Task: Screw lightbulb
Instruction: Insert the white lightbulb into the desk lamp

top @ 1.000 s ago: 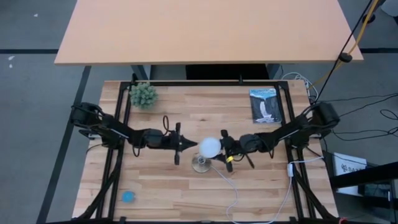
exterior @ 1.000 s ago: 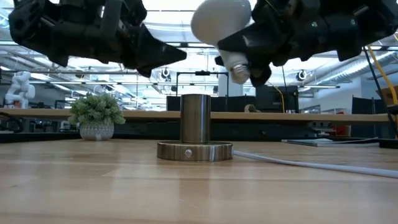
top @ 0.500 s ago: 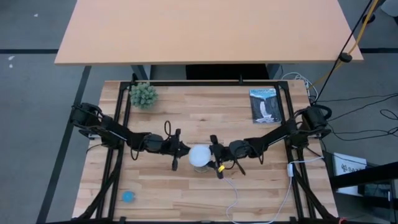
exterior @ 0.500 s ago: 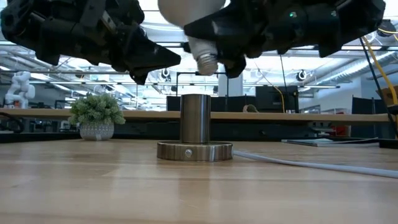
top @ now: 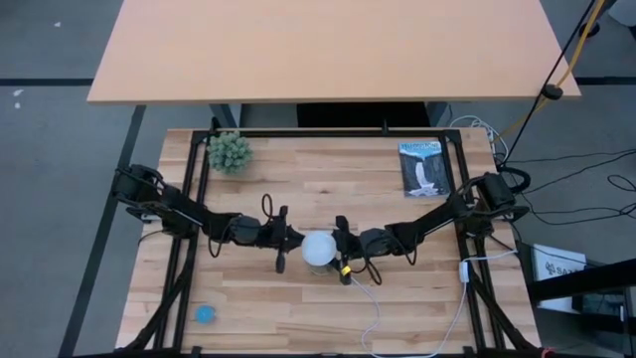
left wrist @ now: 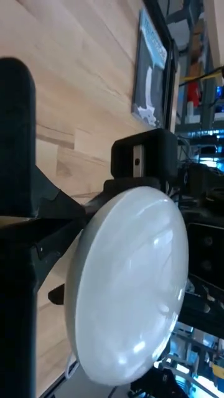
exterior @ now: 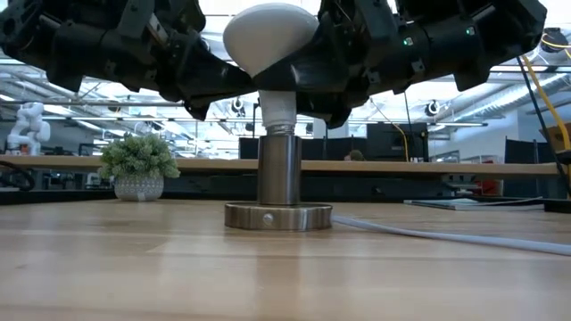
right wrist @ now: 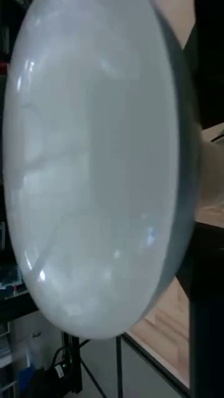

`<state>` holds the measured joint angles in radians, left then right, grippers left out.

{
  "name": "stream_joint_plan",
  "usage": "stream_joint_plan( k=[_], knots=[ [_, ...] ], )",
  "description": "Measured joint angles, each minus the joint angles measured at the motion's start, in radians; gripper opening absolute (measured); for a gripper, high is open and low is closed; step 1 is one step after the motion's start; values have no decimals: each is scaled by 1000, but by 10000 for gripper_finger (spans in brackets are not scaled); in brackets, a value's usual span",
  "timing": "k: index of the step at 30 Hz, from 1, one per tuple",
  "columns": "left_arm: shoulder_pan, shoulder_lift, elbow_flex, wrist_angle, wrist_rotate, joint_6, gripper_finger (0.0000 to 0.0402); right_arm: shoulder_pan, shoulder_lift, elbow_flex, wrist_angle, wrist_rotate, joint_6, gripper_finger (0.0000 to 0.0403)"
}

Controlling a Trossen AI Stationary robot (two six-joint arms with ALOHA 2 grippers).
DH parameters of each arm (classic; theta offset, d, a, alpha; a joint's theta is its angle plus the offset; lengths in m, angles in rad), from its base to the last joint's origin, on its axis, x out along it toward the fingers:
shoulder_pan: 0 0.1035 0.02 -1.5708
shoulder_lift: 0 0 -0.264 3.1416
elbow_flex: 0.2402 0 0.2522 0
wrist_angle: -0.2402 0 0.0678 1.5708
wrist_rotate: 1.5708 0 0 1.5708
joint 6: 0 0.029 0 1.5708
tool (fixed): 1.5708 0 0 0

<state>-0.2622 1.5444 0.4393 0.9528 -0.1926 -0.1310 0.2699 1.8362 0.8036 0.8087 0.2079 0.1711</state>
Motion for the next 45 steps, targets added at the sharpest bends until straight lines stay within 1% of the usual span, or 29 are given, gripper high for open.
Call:
stream_joint_plan(
  k=[6,11,14,18,25,33,38,45],
  knots=[
    [-10,0,0,-2,-1,-52,0,2,-1,0,-14,-1,4,194],
    [-10,0,0,-2,-1,-86,0,1,-2,0,-127,-1,27,195],
    [-10,0,0,-2,-1,-88,0,1,-2,0,-138,-1,35,196],
    [-7,0,0,-21,-10,-88,0,1,-26,0,-139,-1,20,196],
    [-7,0,0,-81,-10,-144,0,-2,-97,0,-224,-1,26,196],
    [-20,0,0,-79,-10,-157,0,-1,-101,-1,-274,-2,25,196],
    [-38,0,0,-77,-20,-157,0,14,-100,-1,-269,-2,-15,196],
    [-58,0,0,-65,-28,-160,0,13,-100,-1,-269,0,-25,196]
  ],
)
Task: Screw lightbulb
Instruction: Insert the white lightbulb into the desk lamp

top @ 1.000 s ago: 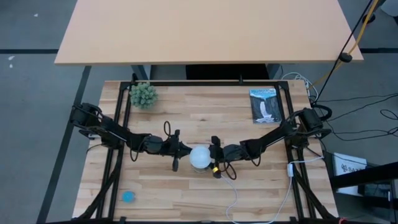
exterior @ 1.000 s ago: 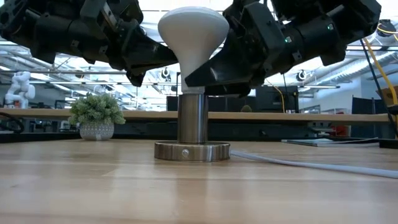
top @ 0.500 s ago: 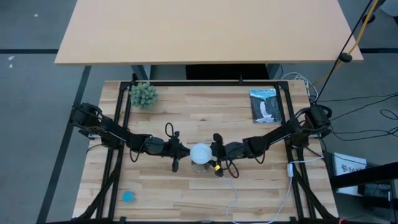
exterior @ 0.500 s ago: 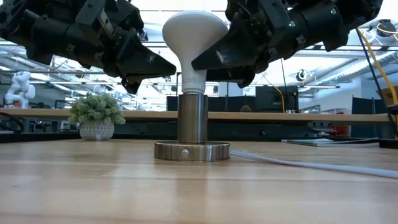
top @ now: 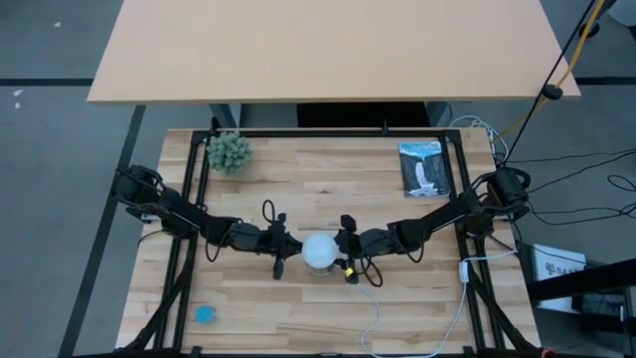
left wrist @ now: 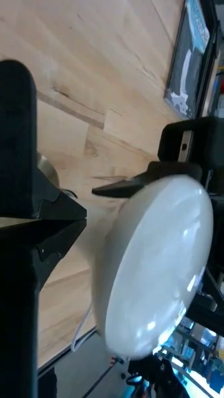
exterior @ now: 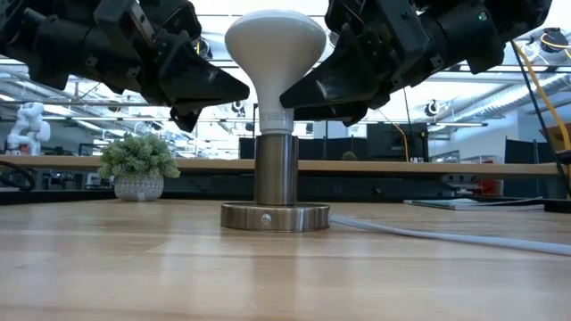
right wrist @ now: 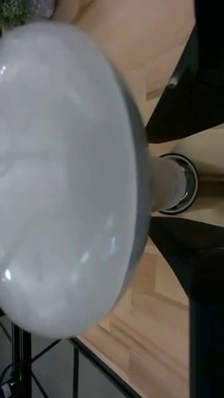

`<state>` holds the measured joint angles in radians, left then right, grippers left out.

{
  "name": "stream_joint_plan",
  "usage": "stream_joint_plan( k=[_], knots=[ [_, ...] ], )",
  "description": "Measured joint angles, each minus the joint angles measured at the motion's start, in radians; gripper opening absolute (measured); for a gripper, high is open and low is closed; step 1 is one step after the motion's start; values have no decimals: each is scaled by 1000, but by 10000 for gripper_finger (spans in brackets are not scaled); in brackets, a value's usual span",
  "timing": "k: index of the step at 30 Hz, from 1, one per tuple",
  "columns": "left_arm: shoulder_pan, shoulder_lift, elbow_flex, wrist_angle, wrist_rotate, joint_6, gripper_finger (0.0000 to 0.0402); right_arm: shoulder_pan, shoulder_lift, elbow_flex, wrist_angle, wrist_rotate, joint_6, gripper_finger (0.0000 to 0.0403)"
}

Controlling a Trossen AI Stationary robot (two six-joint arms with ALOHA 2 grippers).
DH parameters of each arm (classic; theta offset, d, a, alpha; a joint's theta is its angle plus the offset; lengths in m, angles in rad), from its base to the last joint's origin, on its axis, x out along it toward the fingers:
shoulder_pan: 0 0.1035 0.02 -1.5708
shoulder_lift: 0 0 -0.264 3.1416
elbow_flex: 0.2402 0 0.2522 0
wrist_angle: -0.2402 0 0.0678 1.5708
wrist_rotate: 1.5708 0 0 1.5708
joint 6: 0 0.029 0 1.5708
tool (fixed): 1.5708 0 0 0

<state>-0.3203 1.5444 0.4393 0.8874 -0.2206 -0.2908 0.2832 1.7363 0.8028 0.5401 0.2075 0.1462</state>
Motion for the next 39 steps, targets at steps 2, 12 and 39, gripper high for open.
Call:
stream_joint_plan(
  k=[2,12,39],
  knots=[
    [-4,0,3,-1,0,-16,0,0,0,0,0,0,1,196],
    [-25,0,3,-44,-5,-76,0,-5,0,0,0,0,25,196],
    [-62,0,45,-161,-13,-43,0,-15,0,0,10,0,25,196]
  ],
)
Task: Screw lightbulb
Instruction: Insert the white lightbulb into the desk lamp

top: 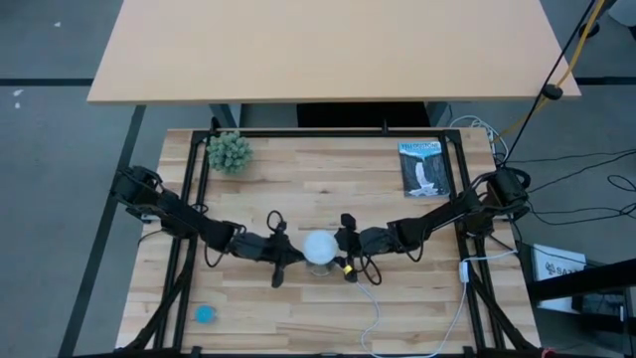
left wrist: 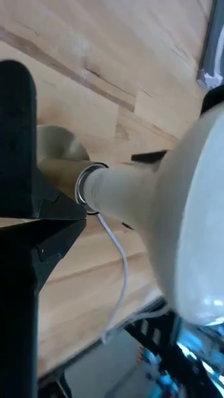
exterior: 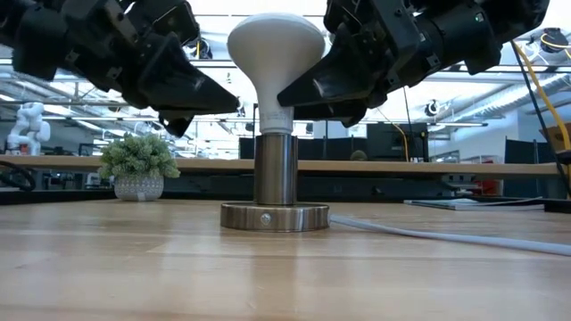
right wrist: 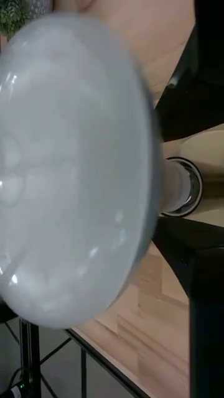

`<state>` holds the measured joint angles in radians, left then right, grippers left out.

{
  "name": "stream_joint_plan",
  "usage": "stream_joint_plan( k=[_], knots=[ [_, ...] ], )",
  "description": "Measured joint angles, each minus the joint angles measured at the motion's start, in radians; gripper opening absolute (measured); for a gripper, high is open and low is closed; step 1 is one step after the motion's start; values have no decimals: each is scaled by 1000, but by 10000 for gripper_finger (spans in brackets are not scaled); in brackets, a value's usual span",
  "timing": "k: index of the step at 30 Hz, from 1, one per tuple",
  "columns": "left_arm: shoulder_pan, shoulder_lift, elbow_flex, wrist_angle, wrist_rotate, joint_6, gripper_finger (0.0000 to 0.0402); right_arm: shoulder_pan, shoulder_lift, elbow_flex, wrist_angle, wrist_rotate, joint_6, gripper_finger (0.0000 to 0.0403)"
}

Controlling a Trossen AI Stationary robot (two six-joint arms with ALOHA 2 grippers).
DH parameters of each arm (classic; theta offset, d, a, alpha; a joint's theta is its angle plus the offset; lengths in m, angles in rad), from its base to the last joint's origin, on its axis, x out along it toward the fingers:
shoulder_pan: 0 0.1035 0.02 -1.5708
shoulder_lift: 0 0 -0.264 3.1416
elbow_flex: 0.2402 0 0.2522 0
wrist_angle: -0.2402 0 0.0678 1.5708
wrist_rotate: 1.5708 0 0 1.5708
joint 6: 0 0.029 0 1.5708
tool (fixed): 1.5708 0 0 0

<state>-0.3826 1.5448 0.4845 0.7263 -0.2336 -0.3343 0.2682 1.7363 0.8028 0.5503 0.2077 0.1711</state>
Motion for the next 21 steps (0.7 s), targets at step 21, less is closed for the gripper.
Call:
stream_joint_plan(
  k=[21],
  knots=[
    [-13,105,141,-112,-72,55,0,-2,0,0,0,0,17,196]
  ],
)
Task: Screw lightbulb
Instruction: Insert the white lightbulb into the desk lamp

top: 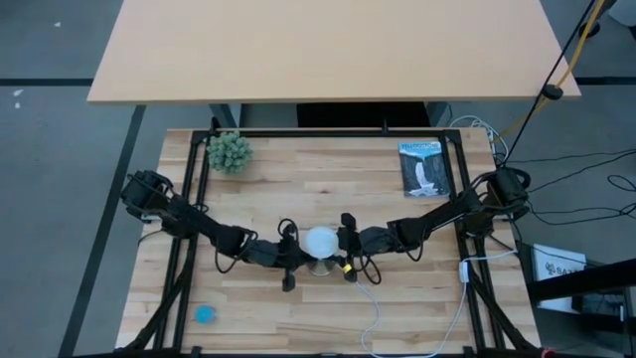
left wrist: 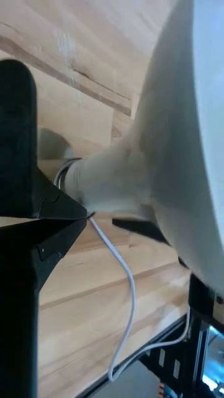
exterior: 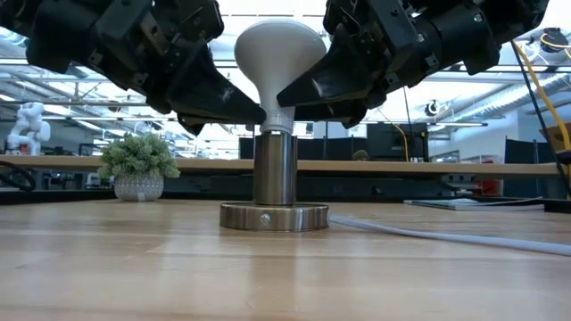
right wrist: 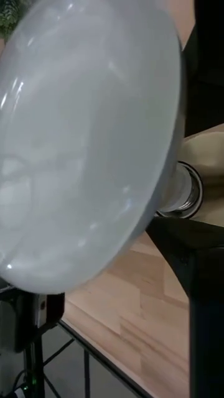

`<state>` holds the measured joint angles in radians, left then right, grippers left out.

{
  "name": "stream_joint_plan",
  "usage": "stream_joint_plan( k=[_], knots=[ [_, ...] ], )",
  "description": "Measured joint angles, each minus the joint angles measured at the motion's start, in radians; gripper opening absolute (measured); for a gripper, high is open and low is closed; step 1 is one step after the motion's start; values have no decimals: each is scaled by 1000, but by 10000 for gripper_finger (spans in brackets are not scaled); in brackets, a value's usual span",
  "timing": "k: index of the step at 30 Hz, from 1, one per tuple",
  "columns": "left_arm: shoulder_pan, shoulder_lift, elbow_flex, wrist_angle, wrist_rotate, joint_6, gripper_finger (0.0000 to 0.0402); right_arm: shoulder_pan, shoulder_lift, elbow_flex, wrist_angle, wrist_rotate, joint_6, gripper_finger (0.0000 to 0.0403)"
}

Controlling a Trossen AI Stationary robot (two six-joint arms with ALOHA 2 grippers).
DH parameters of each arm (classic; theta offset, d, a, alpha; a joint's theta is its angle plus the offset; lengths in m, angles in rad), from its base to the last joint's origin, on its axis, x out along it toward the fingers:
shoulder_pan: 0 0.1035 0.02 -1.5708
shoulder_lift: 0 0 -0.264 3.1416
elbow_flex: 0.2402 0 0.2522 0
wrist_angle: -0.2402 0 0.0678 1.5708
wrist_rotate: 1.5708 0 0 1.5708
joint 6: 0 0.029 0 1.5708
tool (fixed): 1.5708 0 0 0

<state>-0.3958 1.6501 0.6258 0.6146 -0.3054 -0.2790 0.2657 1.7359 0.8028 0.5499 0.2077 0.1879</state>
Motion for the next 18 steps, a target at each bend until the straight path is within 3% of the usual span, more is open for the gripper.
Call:
stream_joint_plan(
  k=[10,18],
  knots=[
    [-1,0,0,-1,1,0,0,24,-14,1,-12,1,-116,196],
    [-5,0,0,7,1,-1,0,16,-14,1,-34,6,-64,196]
  ],
)
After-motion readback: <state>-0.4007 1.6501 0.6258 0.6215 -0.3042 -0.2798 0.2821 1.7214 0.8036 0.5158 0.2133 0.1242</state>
